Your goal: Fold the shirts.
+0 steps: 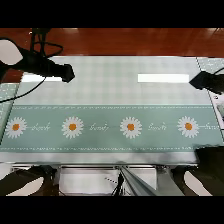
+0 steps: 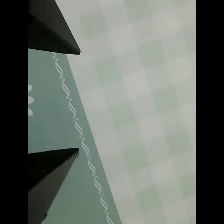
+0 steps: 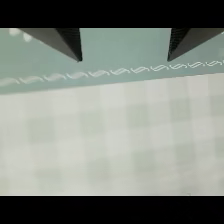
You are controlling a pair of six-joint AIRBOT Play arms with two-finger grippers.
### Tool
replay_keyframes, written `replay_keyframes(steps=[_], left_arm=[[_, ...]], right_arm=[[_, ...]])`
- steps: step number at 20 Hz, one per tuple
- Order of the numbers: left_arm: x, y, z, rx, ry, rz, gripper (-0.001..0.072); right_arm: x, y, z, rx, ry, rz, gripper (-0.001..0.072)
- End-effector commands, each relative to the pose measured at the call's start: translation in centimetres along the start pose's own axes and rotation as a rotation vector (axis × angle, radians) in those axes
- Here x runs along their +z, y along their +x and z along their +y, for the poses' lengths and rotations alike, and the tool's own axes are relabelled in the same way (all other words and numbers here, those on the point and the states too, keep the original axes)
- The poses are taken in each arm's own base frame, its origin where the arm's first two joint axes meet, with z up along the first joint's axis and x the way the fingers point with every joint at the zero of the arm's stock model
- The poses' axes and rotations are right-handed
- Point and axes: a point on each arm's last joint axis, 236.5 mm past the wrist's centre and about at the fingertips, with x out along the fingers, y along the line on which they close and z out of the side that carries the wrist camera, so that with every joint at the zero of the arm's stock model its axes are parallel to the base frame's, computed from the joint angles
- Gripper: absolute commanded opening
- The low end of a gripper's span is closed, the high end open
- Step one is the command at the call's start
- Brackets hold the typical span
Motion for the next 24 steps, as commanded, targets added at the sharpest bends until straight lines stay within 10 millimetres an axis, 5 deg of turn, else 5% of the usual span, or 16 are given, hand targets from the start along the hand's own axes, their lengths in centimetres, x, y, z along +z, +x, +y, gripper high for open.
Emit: replay_keyframes(steps=[1,6,24], left_arm=[[-1.8,-0.1,1.8,0.134,-0.011,0.082,0.072],[-1.9,-0.1,1.8,0.134,-0.011,0.085,0.072],[-1.9,-0.1,1.8,0.134,-0.011,0.085,0.072]], right_arm=[[-0.6,3.6,4.4,0.001,-0.143,0.038,0.0604],[-1.5,4.0,4.9,0.006,-0.15,0.076,0.0602],[0.1,4.1,5.2,0.014,-0.148,0.004,0.0601]])
